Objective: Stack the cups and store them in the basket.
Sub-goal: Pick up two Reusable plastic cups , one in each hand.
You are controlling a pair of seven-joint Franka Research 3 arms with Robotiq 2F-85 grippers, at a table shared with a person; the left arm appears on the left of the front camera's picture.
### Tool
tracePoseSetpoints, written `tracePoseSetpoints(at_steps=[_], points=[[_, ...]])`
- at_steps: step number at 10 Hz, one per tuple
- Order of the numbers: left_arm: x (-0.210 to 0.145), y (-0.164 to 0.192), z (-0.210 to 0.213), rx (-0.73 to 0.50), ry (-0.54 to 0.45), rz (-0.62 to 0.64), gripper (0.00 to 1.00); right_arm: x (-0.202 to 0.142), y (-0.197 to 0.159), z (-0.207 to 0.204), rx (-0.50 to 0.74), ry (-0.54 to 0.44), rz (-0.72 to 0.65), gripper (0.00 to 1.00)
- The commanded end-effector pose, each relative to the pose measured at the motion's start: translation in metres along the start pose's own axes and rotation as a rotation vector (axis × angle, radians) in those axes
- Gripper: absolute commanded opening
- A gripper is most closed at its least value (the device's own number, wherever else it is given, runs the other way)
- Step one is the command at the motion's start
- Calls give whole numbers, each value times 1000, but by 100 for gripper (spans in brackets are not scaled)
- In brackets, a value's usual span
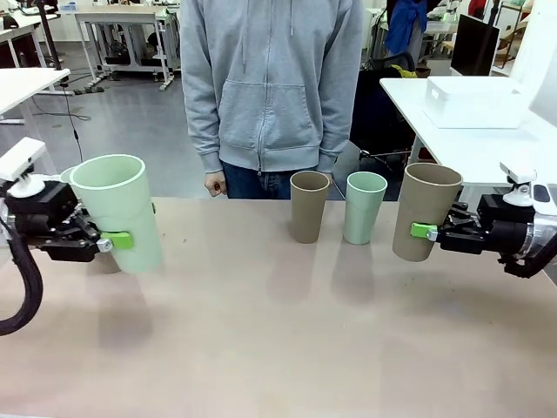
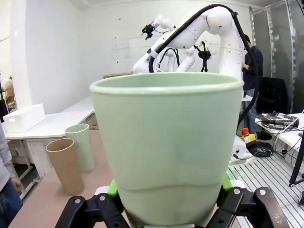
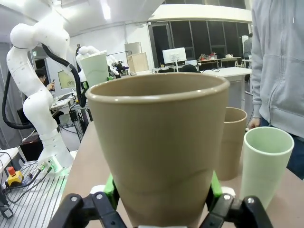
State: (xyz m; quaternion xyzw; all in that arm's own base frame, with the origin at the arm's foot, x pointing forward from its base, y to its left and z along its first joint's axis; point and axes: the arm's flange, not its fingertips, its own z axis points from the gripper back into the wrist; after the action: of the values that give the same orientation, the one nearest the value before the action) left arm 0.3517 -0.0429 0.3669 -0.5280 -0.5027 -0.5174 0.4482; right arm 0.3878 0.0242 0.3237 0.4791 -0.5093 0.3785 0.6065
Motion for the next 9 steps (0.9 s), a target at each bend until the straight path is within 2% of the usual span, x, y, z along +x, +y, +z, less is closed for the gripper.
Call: tracePoseSetpoints(at_steps=[1,6,7,8,9], points=[[-9,-21,-23,18,-18,-11,84,-8,45,10,30,-20,38,85],[-14,-18,-41,-1,11,9,84,-15,52,7,52,-18,28,85],[-17,-17,-45,8,12,16,84,-18,54,7,50,-10,27,85],[-16,-18,-49,-34,-4,43,84,-23,51,5,39,25,9,85],[-17,7,-29,-26,22,15,84,-6,4,1,47,-1,-3,85]])
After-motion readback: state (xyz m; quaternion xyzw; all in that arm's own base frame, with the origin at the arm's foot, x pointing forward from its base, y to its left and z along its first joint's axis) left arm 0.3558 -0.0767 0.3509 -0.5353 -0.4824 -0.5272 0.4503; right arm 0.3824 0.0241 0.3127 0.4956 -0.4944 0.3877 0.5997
